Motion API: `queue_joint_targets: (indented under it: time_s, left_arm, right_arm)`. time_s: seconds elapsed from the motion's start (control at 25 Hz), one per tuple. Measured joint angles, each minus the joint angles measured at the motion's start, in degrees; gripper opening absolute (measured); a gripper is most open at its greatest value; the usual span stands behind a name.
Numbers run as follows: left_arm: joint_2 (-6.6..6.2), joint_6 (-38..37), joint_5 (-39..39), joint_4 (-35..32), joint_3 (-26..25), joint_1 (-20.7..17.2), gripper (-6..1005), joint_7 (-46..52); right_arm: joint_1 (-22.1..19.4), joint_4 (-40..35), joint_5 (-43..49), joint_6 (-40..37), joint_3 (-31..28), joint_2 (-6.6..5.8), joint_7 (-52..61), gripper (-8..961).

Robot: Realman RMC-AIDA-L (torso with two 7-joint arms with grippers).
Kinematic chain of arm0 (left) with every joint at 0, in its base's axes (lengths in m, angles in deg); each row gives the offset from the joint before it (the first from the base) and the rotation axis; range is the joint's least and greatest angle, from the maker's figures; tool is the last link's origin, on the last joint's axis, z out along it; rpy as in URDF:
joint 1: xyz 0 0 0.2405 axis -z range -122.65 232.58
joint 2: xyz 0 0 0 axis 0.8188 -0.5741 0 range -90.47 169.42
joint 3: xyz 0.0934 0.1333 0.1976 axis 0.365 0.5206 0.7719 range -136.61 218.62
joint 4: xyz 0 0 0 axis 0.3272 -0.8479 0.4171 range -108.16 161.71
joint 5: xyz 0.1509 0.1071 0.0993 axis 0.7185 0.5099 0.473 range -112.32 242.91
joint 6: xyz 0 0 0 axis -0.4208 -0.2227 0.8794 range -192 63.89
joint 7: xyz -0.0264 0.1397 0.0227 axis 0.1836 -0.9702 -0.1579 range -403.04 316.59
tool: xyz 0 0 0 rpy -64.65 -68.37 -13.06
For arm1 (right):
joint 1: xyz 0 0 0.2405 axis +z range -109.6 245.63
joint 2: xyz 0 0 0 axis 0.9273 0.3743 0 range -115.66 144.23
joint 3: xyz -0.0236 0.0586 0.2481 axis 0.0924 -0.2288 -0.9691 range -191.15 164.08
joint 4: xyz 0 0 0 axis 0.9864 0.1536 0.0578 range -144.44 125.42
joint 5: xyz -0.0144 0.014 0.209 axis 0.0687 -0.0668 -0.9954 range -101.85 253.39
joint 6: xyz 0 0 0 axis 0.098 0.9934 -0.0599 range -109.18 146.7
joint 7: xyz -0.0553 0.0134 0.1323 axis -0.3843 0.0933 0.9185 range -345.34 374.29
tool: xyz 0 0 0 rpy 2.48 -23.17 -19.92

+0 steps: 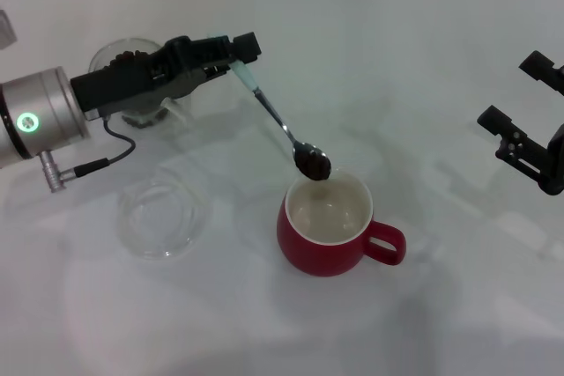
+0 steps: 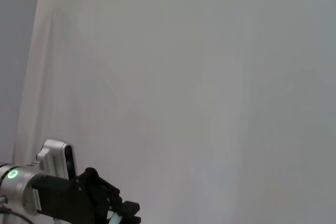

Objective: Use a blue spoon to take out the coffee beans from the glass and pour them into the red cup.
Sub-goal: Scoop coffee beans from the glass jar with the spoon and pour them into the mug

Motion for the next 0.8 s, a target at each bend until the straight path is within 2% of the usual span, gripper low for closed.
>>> queue_joint_targets:
  time_s: [0.44, 0.56, 0.8]
  left_arm:
    - [-0.56, 0.1, 5.5, 1.2, 0.0, 5.0, 125, -9.7]
    - [-0.4, 0.3, 6.1, 2.3, 0.0, 6.0, 125, -11.0]
    - [0.1, 1.4, 9.6, 3.7, 0.0, 10.6, 125, -17.8]
  right_arm:
    - [0.1, 0.0, -1.0, 0.2, 0.0, 0.0, 0.2, 769]
    - [0.1, 0.0, -1.5, 0.5, 0.0, 0.0, 0.4, 769]
    - [0.4, -0.2, -2.4, 1.3, 0.0, 0.0, 0.5, 769]
